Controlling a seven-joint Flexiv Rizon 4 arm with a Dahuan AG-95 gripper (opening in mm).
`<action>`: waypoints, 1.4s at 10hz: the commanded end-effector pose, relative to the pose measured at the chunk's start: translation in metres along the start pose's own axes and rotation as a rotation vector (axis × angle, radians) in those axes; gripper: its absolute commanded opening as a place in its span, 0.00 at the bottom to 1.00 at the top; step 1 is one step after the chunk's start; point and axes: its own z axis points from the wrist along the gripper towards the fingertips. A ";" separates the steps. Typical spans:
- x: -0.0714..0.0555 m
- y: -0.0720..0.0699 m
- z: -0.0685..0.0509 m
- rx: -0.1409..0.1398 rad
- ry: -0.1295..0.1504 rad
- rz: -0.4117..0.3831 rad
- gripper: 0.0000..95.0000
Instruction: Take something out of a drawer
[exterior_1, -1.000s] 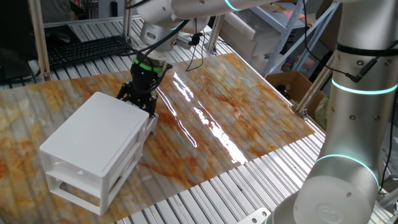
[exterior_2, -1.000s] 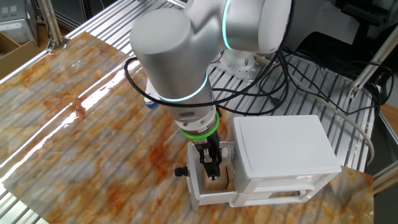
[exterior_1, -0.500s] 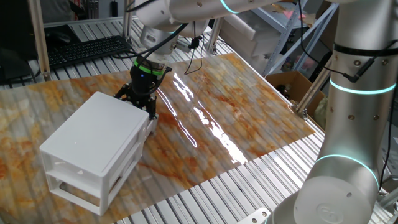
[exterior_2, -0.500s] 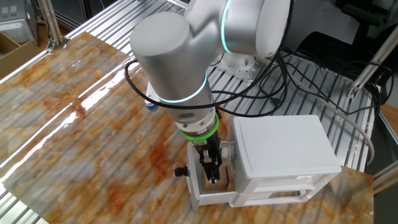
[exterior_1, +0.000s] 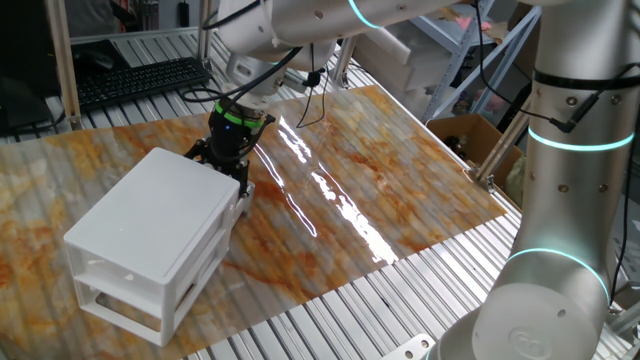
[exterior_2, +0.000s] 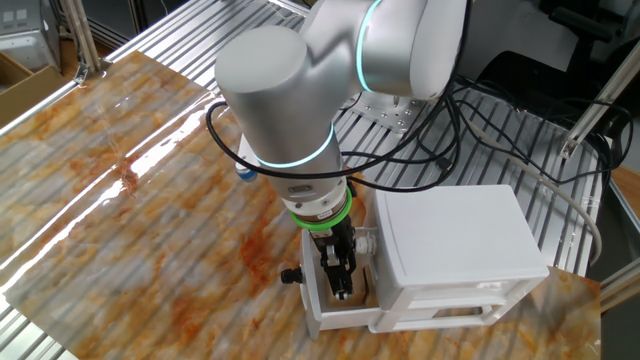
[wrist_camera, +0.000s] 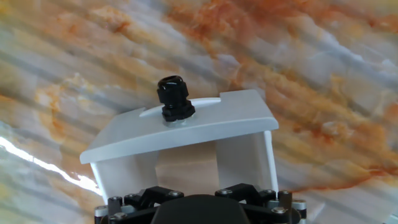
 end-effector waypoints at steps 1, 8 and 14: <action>0.000 0.001 0.002 -0.008 0.003 0.004 1.00; -0.004 0.004 0.011 -0.034 -0.004 0.012 1.00; -0.006 0.010 0.015 -0.049 -0.009 0.007 1.00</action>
